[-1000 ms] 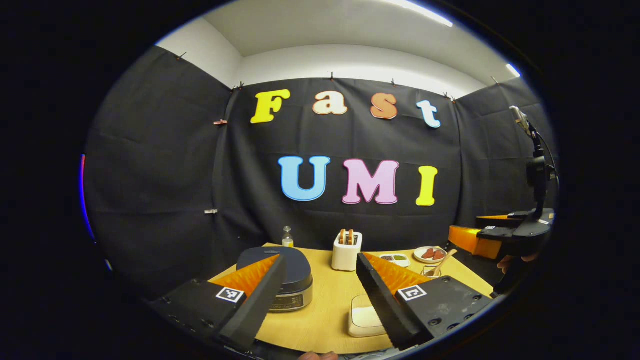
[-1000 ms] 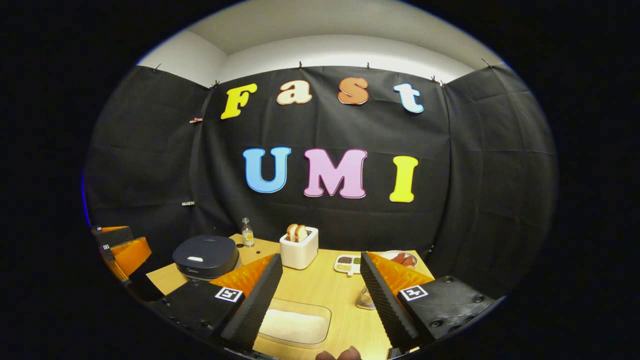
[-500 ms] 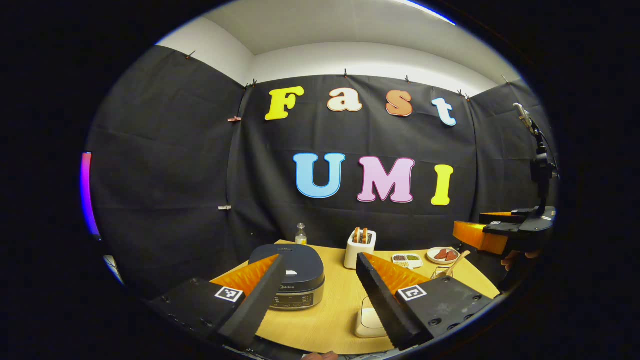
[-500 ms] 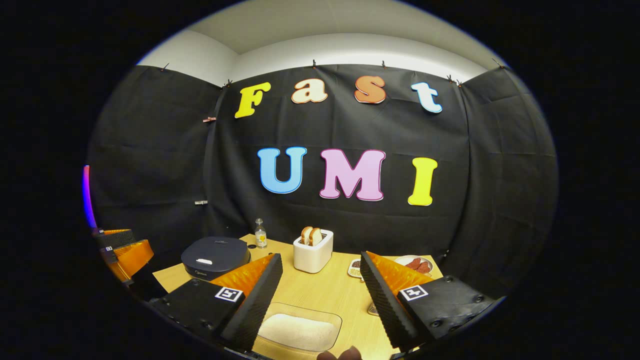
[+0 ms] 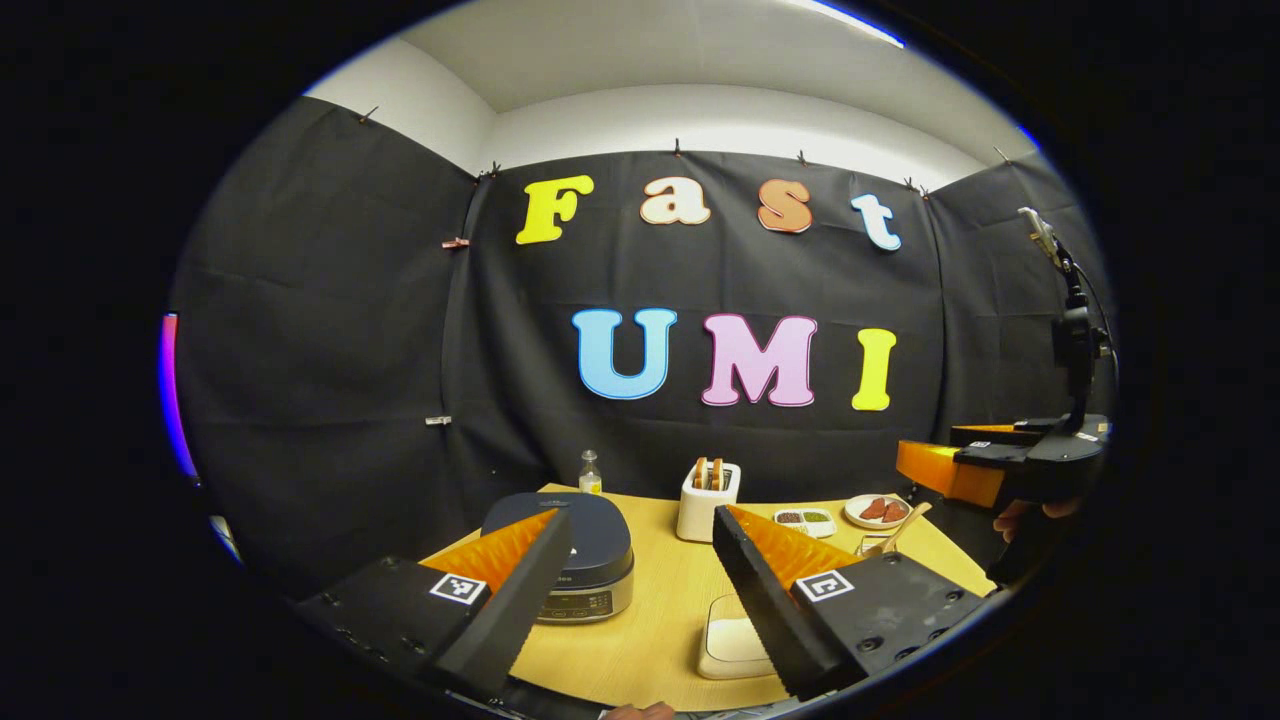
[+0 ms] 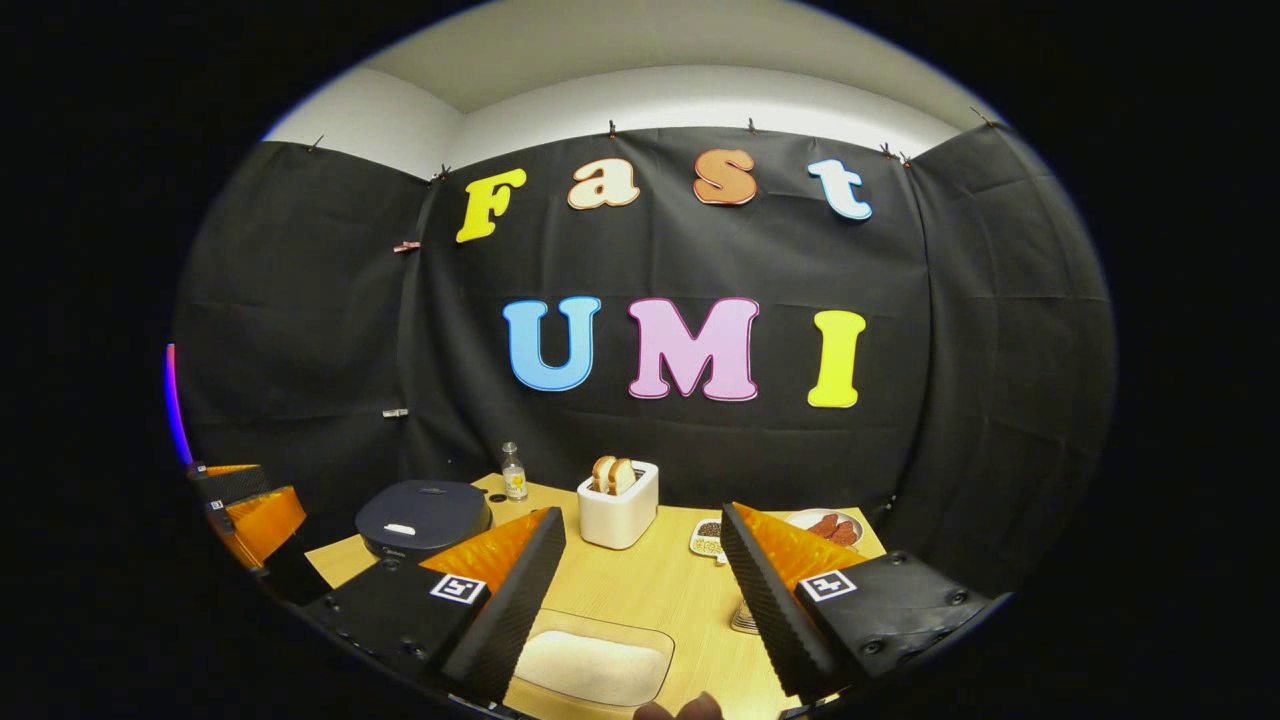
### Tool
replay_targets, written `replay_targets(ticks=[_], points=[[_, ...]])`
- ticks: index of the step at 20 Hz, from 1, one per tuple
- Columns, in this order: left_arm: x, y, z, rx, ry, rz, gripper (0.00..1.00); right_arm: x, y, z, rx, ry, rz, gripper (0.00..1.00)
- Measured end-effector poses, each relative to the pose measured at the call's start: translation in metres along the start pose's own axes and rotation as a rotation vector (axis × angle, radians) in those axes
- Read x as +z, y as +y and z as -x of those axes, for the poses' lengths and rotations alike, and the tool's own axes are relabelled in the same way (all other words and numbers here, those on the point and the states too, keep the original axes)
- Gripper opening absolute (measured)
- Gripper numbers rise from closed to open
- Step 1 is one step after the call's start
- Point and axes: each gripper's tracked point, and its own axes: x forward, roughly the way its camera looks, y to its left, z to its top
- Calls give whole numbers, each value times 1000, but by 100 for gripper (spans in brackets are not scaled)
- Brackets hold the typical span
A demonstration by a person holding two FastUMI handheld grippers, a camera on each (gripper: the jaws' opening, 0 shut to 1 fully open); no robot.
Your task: Close the left gripper, press the button to open the rice cooker; take a wooden spoon from the chopstick holder with the right hand, scoop a spoonful of rice and pour it into the rice cooker, then put the wooden spoon back into the chopstick holder.
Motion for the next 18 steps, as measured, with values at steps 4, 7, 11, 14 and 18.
replay_targets(ticks=[4, 7, 11, 14, 18], points=[[0, 1, 1, 2, -1, -3, 96, 3, 3, -1, 6, -11, 10, 98], [-1, 2, 1, 5, -1, -6, 96, 3, 5, -1, 9, -13, 12, 98], [0, 4, 1, 10, -4, -9, 96, 4, 6, -3, 13, -16, 12, 98], [2, 4, 1, 11, -5, -9, 96, 6, 7, -2, 16, -19, 13, 98], [1, 3, 2, 11, -6, -9, 96, 5, 7, -3, 18, -17, 15, 98]])
